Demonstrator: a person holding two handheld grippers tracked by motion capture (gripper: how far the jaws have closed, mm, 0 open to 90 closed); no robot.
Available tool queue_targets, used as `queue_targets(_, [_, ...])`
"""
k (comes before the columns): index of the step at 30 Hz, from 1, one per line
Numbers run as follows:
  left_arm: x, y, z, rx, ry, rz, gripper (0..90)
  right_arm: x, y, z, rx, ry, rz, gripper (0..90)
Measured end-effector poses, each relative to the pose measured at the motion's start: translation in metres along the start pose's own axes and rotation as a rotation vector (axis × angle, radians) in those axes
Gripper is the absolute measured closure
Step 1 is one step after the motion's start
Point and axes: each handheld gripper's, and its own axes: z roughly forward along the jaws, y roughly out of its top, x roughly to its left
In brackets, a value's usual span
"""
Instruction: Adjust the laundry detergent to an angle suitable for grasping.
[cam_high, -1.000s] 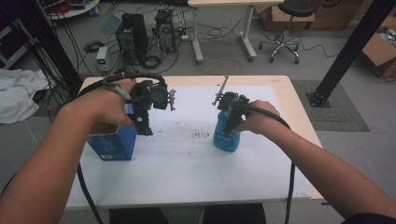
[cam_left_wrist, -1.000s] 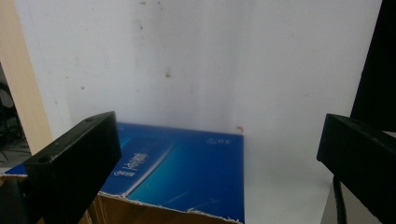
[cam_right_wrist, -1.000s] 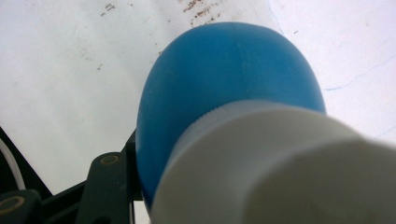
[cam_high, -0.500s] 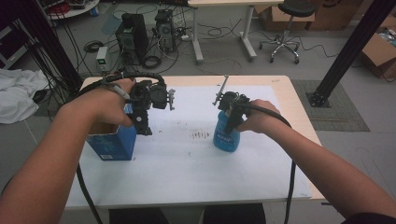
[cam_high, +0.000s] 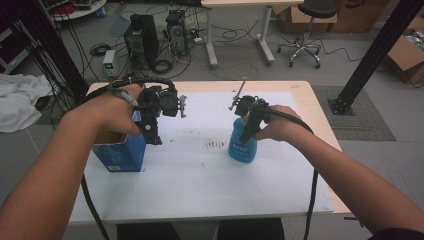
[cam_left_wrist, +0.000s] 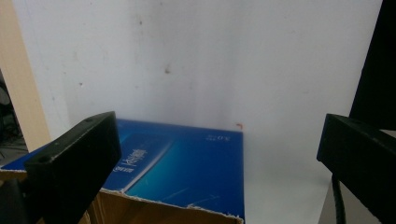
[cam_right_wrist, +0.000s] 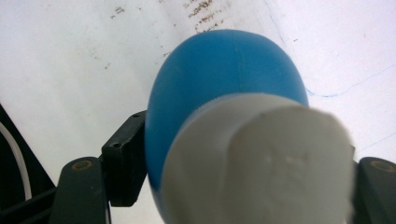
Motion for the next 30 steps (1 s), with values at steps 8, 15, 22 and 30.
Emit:
queue_targets(8, [0.0, 0.001, -0.001, 0.002, -0.005, 0.004, 0.1, 0.0, -0.001, -0.006, 0.013, -0.008, -0.021, 19.6])
queue_targets(15, [0.0, 0.003, -0.001, 0.008, -0.008, 0.009, 0.1, 0.0, -0.002, -0.013, 0.006, 0.01, -0.031, 15.4])
queue_targets(22, [0.001, 0.004, -0.001, 0.003, -0.007, 0.01, 0.1, -0.002, -0.005, -0.021, -0.005, 0.024, -0.027, 13.1])
queue_targets(30, [0.002, 0.005, 0.0, 0.006, -0.013, 0.008, 0.1, -0.002, -0.004, -0.026, -0.01, 0.02, -0.03, 12.2])
